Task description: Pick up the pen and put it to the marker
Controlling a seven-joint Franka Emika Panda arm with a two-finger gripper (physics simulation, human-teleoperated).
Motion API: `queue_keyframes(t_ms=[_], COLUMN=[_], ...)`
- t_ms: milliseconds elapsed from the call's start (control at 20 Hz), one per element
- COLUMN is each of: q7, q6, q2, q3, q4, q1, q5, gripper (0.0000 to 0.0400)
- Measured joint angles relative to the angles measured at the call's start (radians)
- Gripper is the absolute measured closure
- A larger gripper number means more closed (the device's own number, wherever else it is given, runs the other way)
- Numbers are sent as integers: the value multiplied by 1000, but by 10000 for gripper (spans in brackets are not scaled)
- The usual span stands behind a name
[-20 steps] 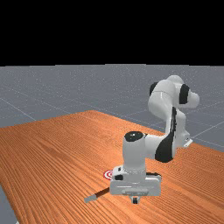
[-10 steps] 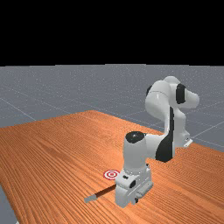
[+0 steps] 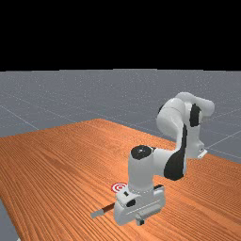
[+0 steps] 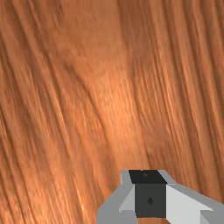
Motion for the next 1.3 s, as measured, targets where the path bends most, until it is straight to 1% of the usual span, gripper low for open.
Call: queue_keyframes(t_ms=[50, 100, 200, 300, 350, 400, 450, 650, 700, 750, 850, 900, 950, 1100, 1150, 1300], q7=[22, -76, -125, -166, -150, -65, -149, -139, -146, -138, -152, -142, -143, -121, -72, -14], q6=[-22, 32, 62, 102, 117, 89, 90, 93, 107, 145, 192, 199, 199, 199, 182, 126], q2=[7, -37, -71, -117, -135, -131, -109, -124, -141, -169, -213, -227, -230, -236, -225, -161], q3=[-19, 8, 14, 17, 11, -33, 2, -1, 0, 18, 36, 28, 29, 6, -1, -1], q4=[15, -74, -138, -224, -257, -242, -201, -222, -252, -311, -396, -419, -422, -429, -405, -283], q1=[15, 0, -13, -42, -54, -38, -68, -77, -78, -92, -106, -100, -101, -87, -79, -35], q5=[-19, -19, -26, -30, -24, -42, -21, -19, -21, 6, 23, 15, 16, -6, 4, 3], gripper=[400, 400, 400, 400, 400, 400, 400, 400, 400, 400, 400, 400, 400, 400, 400, 400])
